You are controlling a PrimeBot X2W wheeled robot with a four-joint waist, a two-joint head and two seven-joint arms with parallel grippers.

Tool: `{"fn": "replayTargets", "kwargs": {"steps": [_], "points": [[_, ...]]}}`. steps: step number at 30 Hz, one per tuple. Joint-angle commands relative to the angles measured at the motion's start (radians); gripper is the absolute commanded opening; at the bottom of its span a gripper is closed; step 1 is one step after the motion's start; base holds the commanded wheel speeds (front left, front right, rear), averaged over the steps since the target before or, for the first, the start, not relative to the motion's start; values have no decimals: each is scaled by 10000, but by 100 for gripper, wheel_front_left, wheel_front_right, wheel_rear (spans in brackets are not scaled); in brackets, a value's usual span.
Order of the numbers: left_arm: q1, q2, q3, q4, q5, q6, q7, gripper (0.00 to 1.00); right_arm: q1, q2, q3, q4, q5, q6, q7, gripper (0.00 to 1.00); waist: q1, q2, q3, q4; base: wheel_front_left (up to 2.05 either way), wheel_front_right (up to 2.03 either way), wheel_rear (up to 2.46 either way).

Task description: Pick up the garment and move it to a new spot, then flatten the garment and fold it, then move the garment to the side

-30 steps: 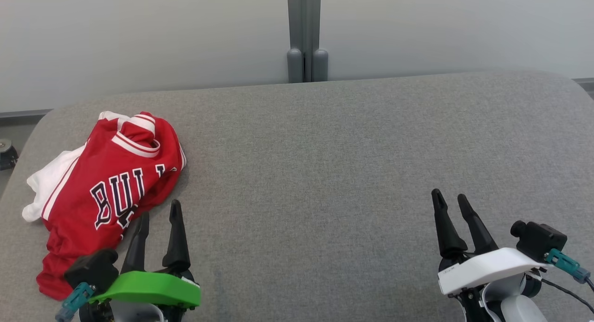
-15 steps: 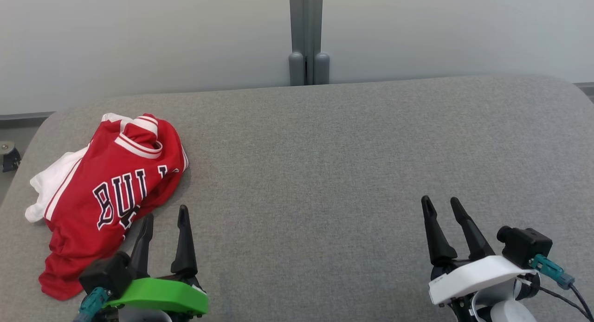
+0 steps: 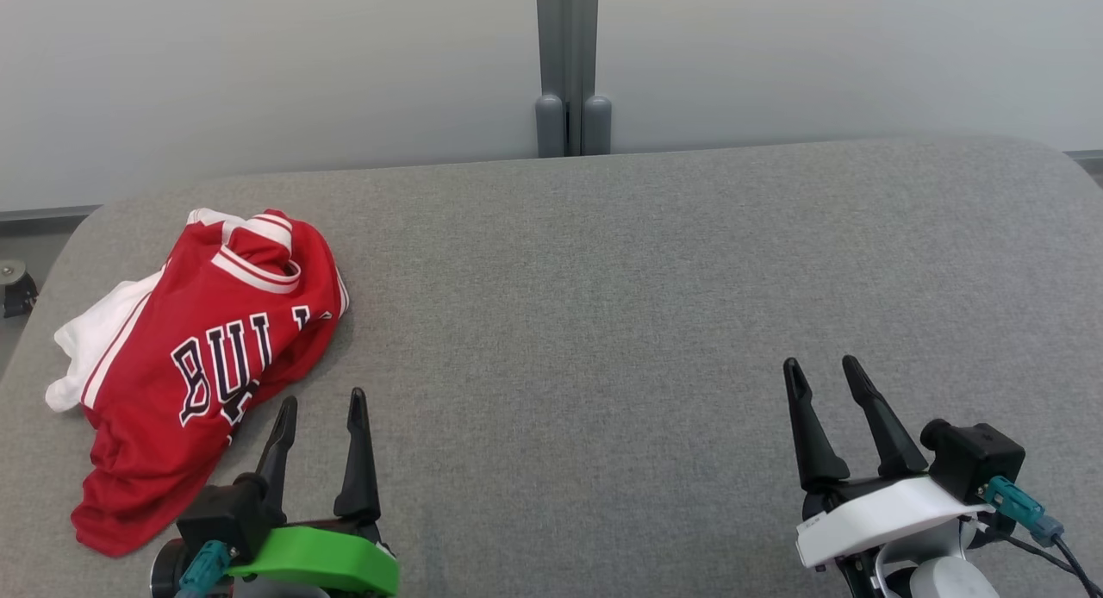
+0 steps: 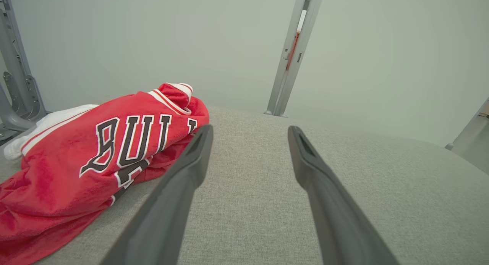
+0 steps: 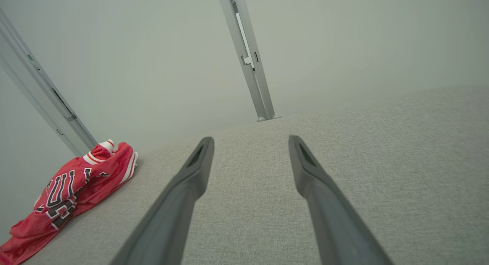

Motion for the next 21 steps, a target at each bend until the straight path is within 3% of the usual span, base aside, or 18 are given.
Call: {"fn": "replayTargets", "kwargs": {"steps": [1, 21], "points": [[-8, 56, -42, -34, 275, -27, -102, 100, 96, -11, -24, -117, -216, 28, -108, 100, 0, 0, 10, 21, 0, 0, 0], [45, 61, -155, -104, 1368, -59, -459, 100, 183, 7, -264, -18, -1509, 19, -471, 100, 0, 0, 33, 65, 0, 0, 0]]}}
